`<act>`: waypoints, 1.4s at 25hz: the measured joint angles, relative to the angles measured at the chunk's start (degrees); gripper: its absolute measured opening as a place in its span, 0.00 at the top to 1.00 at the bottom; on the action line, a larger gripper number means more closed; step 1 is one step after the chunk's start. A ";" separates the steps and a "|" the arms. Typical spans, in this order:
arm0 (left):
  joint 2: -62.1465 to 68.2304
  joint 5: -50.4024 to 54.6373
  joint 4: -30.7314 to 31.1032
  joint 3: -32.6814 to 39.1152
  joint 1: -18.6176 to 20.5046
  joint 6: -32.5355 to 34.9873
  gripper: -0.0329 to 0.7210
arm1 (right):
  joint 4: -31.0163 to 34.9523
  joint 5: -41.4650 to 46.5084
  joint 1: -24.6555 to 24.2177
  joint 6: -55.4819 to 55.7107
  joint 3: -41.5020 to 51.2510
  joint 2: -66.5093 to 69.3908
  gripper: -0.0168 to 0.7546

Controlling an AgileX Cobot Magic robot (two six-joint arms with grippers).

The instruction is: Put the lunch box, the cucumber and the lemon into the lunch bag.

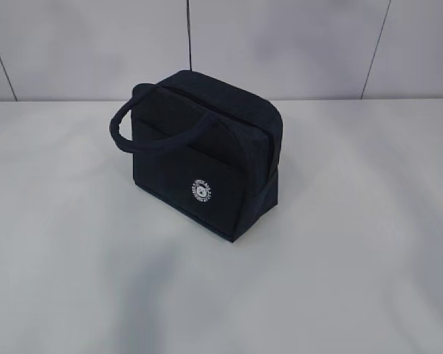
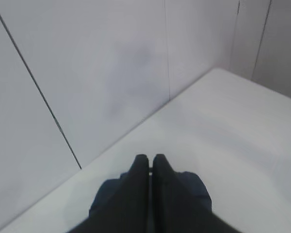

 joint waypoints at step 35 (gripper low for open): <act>-59.40 13.29 0.84 51.80 0.00 -0.67 0.98 | -7.67 9.39 0.00 11.34 85.12 -73.32 0.43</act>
